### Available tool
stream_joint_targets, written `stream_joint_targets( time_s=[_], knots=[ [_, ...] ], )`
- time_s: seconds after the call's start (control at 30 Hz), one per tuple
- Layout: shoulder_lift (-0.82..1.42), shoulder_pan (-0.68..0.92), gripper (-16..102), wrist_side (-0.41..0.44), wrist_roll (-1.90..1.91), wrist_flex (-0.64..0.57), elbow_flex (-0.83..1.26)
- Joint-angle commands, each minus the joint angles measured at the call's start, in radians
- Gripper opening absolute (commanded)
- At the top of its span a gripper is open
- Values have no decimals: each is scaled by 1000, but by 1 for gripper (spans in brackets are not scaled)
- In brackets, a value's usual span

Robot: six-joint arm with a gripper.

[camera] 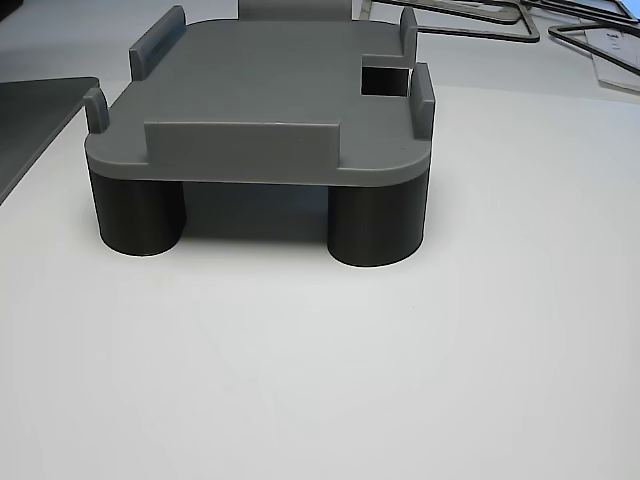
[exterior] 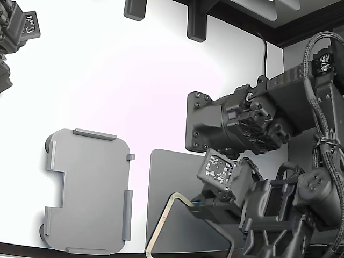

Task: Move top rectangular frame to the holder.

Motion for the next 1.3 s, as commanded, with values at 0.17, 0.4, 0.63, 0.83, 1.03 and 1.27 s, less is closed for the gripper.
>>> stream_joint_targets(
  time_s=[0.17,0.4,0.63,0.83,1.03,1.27],
  knots=[
    [-123,-130,-11,64,390,9,-222],
    [-284,-253,-11,41,591,9,-348],
    [-344,-333,-11,12,630,9,-350],
    [-380,-371,-11,0,601,9,-354],
    [-402,-396,-11,23,551,9,-368],
    [-405,-410,-11,48,541,9,-365]
  ],
)
